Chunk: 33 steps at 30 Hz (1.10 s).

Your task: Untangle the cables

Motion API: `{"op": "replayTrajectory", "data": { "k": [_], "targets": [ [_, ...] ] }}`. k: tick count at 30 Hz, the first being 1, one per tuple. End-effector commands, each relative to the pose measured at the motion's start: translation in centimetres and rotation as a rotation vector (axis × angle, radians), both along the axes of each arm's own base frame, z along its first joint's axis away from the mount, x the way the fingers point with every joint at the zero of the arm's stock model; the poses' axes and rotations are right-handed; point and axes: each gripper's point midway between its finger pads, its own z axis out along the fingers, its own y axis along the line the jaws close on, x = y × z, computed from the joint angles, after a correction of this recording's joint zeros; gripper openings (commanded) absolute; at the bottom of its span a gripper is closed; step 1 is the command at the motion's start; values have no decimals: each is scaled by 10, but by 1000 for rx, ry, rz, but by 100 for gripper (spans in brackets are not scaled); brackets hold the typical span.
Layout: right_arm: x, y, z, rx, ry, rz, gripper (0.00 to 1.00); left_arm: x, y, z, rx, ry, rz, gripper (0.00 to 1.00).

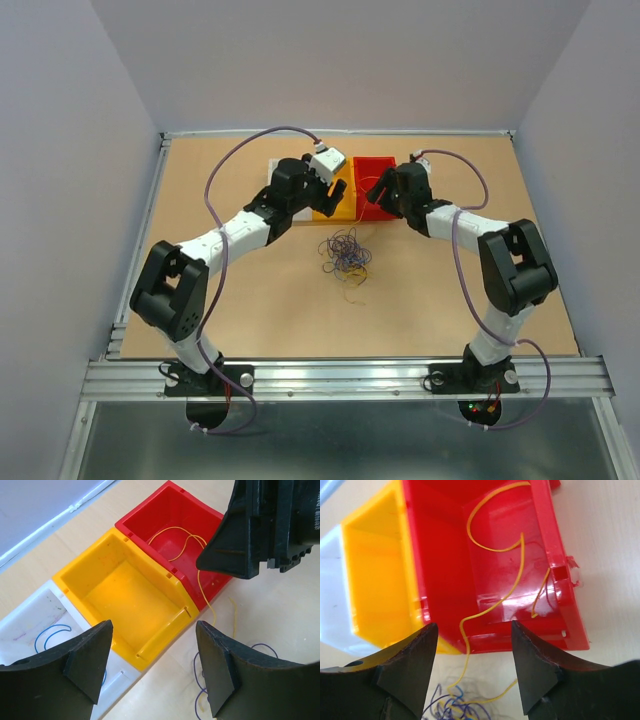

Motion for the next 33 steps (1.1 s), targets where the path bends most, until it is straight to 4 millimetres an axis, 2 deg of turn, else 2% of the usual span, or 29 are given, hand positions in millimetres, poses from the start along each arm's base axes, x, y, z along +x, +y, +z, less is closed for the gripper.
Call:
{"op": "replayTrajectory", "data": {
  "k": [1,5,11,14,15,16,18,20,23,24,25,26,30,31,32,33],
  "targets": [
    [14,5,-17,40,2,-55,65,17,-1,12,-5,-78,34,79],
    [19,3,-27,42,13,-90,65,25,2,4,20,-90,71,79],
    [26,2,-25,39,-14,-102,61,27,2,-2,28,-84,76,79],
    [30,5,-22,32,-25,-82,32,27,3,1,28,-92,80,79],
    [30,6,-21,30,-27,-77,15,27,4,1,27,-91,80,79],
    [30,6,-20,29,-30,-74,8,27,4,0,30,-91,81,79],
    [30,6,-9,21,-55,-58,0,27,5,3,26,-98,82,79],
    [32,7,7,23,-82,-34,1,26,4,5,24,-101,81,79],
    [30,12,38,23,-118,31,0,25,5,8,20,-105,78,79],
    [32,13,58,15,-139,50,0,24,5,9,18,-107,77,79],
    [33,14,65,8,-148,65,0,24,5,9,18,-107,77,79],
    [36,19,81,-3,-170,101,0,23,5,11,16,-110,72,79],
    [44,21,94,-21,-177,134,1,22,5,11,16,-114,67,79],
    [49,26,106,-7,-199,155,0,22,5,11,18,-114,65,79],
    [55,23,111,-4,-211,152,0,22,5,11,18,-114,65,79],
    [55,22,108,-13,-189,165,0,22,4,10,19,-113,63,79]
  ]
}}
